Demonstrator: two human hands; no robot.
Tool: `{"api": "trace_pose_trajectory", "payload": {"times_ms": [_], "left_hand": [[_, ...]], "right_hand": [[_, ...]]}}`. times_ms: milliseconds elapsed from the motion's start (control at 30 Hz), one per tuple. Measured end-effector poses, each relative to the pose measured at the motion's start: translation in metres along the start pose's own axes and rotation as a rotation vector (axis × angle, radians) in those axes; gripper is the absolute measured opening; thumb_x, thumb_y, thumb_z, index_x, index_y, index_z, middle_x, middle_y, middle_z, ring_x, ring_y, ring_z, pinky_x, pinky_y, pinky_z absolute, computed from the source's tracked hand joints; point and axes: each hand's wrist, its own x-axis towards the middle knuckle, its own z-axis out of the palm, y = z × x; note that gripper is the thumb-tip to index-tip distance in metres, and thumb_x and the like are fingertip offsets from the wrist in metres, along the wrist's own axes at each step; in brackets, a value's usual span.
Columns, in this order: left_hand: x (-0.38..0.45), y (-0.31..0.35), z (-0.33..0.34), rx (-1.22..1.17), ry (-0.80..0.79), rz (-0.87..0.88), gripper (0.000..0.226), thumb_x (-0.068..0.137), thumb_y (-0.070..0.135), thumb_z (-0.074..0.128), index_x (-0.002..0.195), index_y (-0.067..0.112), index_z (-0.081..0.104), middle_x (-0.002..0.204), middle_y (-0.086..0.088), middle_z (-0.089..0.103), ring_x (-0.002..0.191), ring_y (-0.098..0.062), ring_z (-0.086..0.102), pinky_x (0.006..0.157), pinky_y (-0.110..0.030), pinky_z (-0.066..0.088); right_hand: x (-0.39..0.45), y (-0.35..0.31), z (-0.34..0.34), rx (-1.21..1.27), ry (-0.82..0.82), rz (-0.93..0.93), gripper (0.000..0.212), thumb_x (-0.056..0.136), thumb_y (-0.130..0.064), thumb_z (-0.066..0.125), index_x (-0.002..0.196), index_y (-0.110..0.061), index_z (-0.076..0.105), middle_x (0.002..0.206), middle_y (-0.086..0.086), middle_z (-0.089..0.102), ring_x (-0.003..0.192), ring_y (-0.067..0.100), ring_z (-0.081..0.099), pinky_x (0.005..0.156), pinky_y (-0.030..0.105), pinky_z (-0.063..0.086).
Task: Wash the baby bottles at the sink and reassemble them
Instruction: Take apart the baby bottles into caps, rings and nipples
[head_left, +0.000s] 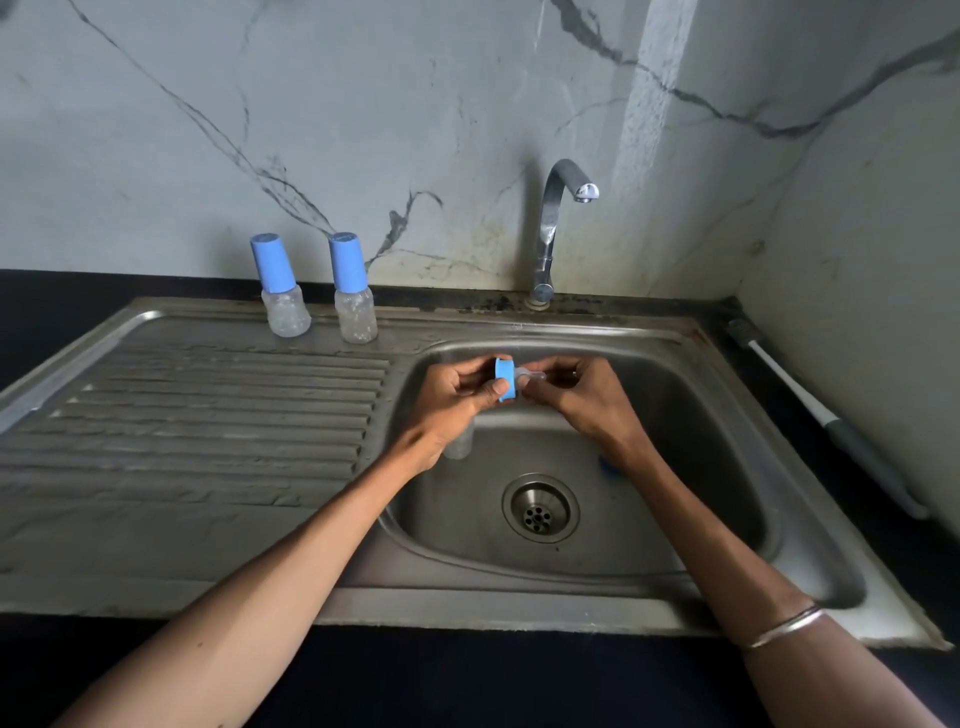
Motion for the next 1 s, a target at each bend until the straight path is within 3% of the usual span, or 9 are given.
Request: {"api": "trace_pose_trajectory", "payload": {"times_ms": [100,233,367,433,567,700,1000], "left_hand": [[0.0007,-0.0002,0.003,0.005,-0.02,0.004,0.044,0.09,0.002,0.069,0.132,-0.002,0.06,0.125,-0.014,0.068,0.12,-0.025,0.064,0.108,-0.044,0.048],[0.0008,-0.0034,0.0034,-0.008,-0.033,0.006,0.043,0.09,-0.001,0.068,0.132,-0.003,0.06,0.125,-0.016,0.068,0.118,-0.028,0.065,0.105,-0.043,0.05],[-0.0012,-0.0042,0.0034,-0.023,-0.051,-0.004,0.04,0.09,-0.003,0.066,0.13,-0.002,0.061,0.122,-0.016,0.069,0.115,-0.029,0.066,0.098,-0.035,0.055],[-0.0016,-0.0048,0.004,-0.004,-0.058,-0.007,0.04,0.09,-0.002,0.068,0.129,0.001,0.062,0.121,-0.014,0.07,0.114,-0.029,0.067,0.101,-0.04,0.053],[0.0009,-0.0009,0.003,-0.039,-0.046,0.004,0.042,0.091,0.002,0.068,0.132,0.0,0.061,0.123,-0.015,0.069,0.119,-0.026,0.064,0.107,-0.042,0.048],[0.0053,0.002,0.0021,-0.114,-0.033,-0.008,0.04,0.093,-0.001,0.063,0.132,-0.003,0.059,0.125,-0.021,0.066,0.122,-0.034,0.061,0.108,-0.047,0.046],[0.0018,0.0042,0.0028,-0.326,-0.091,-0.103,0.032,0.097,0.006,0.057,0.126,-0.008,0.06,0.119,-0.023,0.069,0.11,-0.032,0.068,0.089,-0.038,0.059]], "right_hand": [[-0.0018,-0.0019,-0.0018,-0.022,0.017,-0.025,0.012,0.083,-0.021,0.076,0.093,-0.014,0.075,0.085,0.0,0.076,0.081,0.012,0.072,0.077,0.026,0.057],[-0.0019,-0.0012,-0.003,-0.023,0.021,-0.013,0.012,0.082,-0.02,0.077,0.089,-0.011,0.076,0.079,0.004,0.075,0.075,0.019,0.072,0.076,0.029,0.058],[-0.0017,-0.0017,-0.0015,-0.063,0.026,-0.037,0.009,0.081,-0.015,0.078,0.084,-0.008,0.075,0.075,0.003,0.074,0.07,0.015,0.072,0.07,0.022,0.056],[-0.0022,-0.0012,0.0,-0.135,0.025,-0.069,0.006,0.08,-0.013,0.078,0.082,-0.01,0.074,0.073,0.001,0.074,0.067,0.012,0.071,0.068,0.021,0.056],[-0.0027,0.0002,0.0026,0.005,0.046,-0.037,0.01,0.08,-0.014,0.079,0.089,-0.01,0.075,0.081,0.002,0.076,0.076,0.016,0.073,0.074,0.029,0.058],[-0.002,0.0002,0.0014,0.092,0.006,-0.024,0.025,0.083,-0.016,0.077,0.108,-0.013,0.074,0.097,0.002,0.076,0.093,0.015,0.072,0.088,0.035,0.057],[0.0015,-0.0068,-0.0051,-0.243,0.009,-0.191,0.033,0.079,-0.014,0.081,0.11,-0.02,0.074,0.103,-0.007,0.075,0.094,0.0,0.069,0.091,0.028,0.056]]}}
